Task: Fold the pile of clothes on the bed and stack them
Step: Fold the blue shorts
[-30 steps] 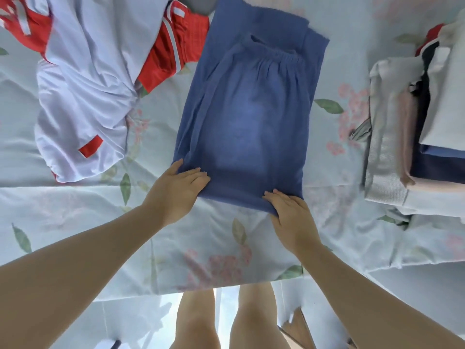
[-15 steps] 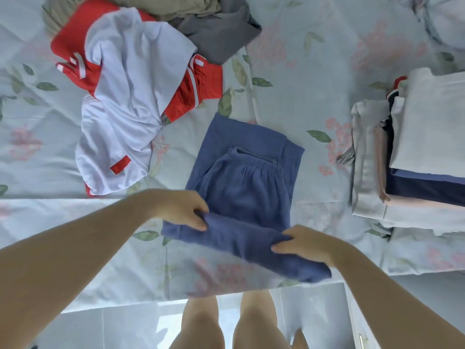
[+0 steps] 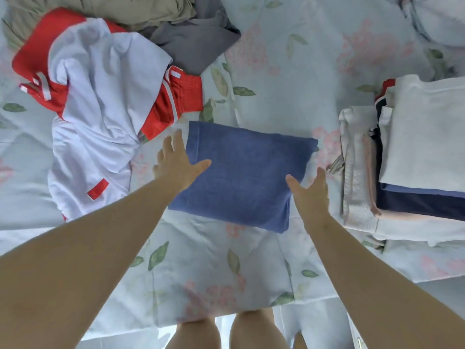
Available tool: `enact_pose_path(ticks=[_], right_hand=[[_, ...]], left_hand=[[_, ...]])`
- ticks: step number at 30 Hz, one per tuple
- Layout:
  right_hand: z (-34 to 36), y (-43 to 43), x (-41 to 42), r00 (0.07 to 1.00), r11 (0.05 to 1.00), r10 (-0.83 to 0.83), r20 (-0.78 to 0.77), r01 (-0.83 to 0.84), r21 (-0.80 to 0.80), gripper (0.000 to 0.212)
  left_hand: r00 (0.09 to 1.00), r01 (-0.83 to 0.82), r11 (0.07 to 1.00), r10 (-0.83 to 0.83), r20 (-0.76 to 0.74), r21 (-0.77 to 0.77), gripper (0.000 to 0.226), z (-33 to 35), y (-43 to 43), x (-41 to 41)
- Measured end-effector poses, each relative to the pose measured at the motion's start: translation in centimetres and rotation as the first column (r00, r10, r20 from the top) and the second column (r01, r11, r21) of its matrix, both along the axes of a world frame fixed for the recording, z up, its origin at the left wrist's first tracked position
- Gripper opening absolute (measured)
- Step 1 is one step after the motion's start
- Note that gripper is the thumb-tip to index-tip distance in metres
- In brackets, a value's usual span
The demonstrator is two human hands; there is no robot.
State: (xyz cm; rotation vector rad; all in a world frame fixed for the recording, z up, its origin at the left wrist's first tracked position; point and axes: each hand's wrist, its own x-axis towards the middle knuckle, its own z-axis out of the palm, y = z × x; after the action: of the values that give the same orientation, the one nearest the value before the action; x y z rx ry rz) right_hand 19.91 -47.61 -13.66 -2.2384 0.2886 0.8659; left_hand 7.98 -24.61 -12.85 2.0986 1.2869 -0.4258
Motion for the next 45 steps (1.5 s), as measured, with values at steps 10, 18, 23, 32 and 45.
enact_pose_path(ticks=[10,18,23,32,45], right_hand=[[-2.6,2.8,-3.3,0.972,0.981,-0.116,-0.203,0.145,0.131,0.072],[0.9,2.6,0.2,0.987,0.948,0.008,-0.161,0.043,0.315,0.025],[6.1,1.3,4.4,0.997,0.923,-0.046,-0.065,0.067,0.378,0.037],[18.0,-9.4,12.7,0.923,0.921,-0.142,0.358,-0.009,0.390,0.028],[15.0,-19.5,13.2,0.899,0.967,0.001,0.439,0.111,-0.228,0.072]], left_hand=[[0.908,-0.416,0.877,0.389,-0.156,-0.240,0.080,-4.0,-2.9,-1.1],[0.832,-0.404,0.770,0.534,0.151,-0.494,0.009,-0.6,-4.4,2.5],[0.758,-0.318,0.753,0.567,0.323,-0.576,0.012,5.0,-5.9,6.5],[0.696,0.004,0.712,0.502,0.514,-0.702,0.008,14.6,-14.4,16.4],[0.928,0.203,0.942,-0.098,0.359,-0.267,0.061,10.4,-25.5,20.7]])
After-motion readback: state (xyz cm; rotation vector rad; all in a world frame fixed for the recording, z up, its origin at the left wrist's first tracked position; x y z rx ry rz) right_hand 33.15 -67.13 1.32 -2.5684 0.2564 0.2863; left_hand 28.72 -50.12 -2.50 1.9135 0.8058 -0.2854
